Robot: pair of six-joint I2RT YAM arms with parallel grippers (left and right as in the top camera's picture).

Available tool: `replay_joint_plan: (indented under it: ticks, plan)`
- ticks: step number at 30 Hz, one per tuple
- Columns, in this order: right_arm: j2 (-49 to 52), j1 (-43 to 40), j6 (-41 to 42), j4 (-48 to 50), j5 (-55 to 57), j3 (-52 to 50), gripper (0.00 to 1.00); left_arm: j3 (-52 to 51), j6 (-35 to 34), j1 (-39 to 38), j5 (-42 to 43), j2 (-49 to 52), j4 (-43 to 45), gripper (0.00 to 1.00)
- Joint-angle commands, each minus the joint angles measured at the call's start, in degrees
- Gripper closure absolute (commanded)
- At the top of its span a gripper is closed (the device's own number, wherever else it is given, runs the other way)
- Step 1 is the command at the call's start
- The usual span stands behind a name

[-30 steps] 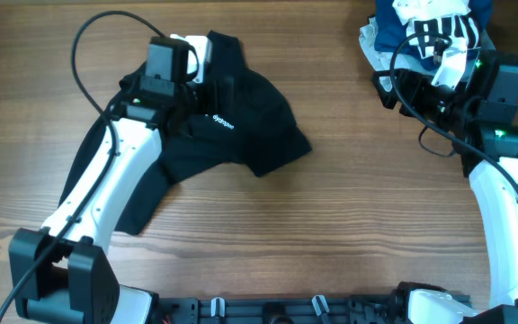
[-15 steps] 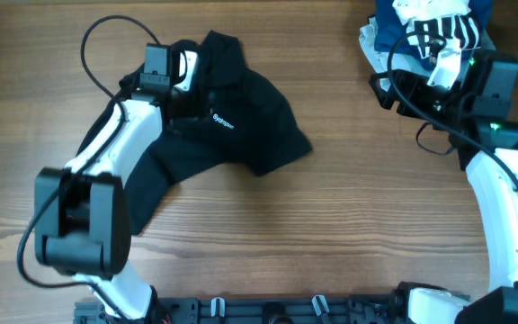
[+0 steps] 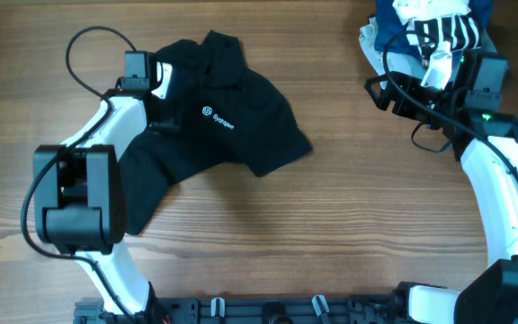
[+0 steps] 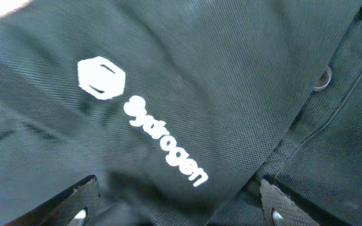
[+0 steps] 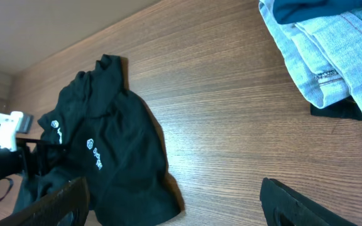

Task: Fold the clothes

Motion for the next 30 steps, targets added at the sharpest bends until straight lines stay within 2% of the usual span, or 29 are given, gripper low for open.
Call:
replay_joint_plan:
  ticks: [1, 5, 7, 10, 12, 15, 19, 21, 24, 28, 30]
  plan:
    - [1.0, 0.1, -0.8, 0.0, -1.1, 0.4, 0.12, 0.0, 2.2, 0.0, -0.5, 1.8, 0.5, 0.23]
    - [1.0, 0.1, -0.8, 0.0, -1.1, 0.4, 0.12, 0.0, 3.2, 0.0, -0.5, 2.5, 0.8, 0.33]
    - [1.0, 0.1, -0.8, 0.0, -1.1, 0.4, 0.12, 0.0, 3.9, 0.0, -0.6, 2.6, 0.9, 0.43]
    - [1.0, 0.1, -0.8, -0.1, -1.1, 0.4, 0.12, 0.0, 3.9, 0.0, -0.7, 2.6, 1.5, 0.65]
    - [1.0, 0.1, -0.8, -0.1, -1.1, 0.4, 0.13, 0.0, 3.9, 0.0, -0.8, 2.6, 2.1, 0.72]
    - [1.0, 0.1, -0.8, -0.3, -1.1, 0.4, 0.13, 0.0, 3.8, 0.0, -0.8, 2.5, 2.8, 0.69]
    - [1.1, 0.1, -0.8, -0.2, -0.9, 0.4, 0.13, 0.0, 3.7, 0.0, -0.8, 2.5, 3.1, 0.39]
    - [1.1, 0.1, -0.8, -0.3, -0.7, 0.4, 0.13, 0.0, 3.7, 0.0, -0.8, 2.5, 3.2, 0.3]
    - [1.1, 0.1, -0.8, -0.3, -0.7, 0.4, 0.13, 0.0, 3.7, 0.0, -0.8, 2.5, 3.1, 0.31]
    - [1.1, 0.1, -0.9, -0.3, -0.7, 0.4, 0.13, 0.0, 3.6, 0.0, -0.8, 2.5, 2.0, 0.5]
    - [1.1, 0.1, -0.9, -0.3, -0.7, 0.4, 0.13, 0.0, 1.1, 0.1, -0.7, 2.5, 1.6, 0.51]
